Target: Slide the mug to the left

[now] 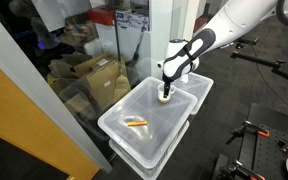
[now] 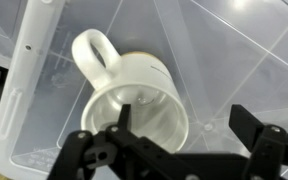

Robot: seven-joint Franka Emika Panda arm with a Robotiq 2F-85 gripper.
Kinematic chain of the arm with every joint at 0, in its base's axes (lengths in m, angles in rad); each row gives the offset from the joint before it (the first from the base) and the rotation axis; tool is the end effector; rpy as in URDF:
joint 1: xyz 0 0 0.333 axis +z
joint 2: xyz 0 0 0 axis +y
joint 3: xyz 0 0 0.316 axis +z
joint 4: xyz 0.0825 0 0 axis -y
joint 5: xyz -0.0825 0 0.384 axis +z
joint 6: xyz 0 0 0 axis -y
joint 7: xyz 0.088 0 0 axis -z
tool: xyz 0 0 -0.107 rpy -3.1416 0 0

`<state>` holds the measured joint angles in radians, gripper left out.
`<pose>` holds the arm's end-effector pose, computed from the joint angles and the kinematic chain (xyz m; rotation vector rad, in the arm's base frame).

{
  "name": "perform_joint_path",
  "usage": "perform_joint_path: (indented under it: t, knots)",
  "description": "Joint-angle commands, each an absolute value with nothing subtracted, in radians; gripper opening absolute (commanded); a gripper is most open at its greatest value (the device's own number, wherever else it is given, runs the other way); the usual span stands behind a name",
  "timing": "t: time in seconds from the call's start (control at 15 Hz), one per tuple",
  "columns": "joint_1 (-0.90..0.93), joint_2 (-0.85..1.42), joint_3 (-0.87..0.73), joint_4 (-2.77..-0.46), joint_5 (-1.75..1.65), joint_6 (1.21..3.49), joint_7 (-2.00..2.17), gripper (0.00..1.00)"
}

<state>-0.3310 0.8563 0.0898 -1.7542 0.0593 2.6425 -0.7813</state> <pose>0.6304 -0.1601 0.0860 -2.9920 -0.6950 -0.1178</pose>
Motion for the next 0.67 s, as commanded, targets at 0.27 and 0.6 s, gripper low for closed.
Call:
perform_joint_path:
  t: [0.27, 0.6]
  knots:
    - [-0.326, 0.935, 0.088, -1.635, 0.022, 2.578, -0.766, 0.69]
    - [-0.325, 0.959, 0.089, -1.598, 0.021, 2.556, -0.769, 0.29]
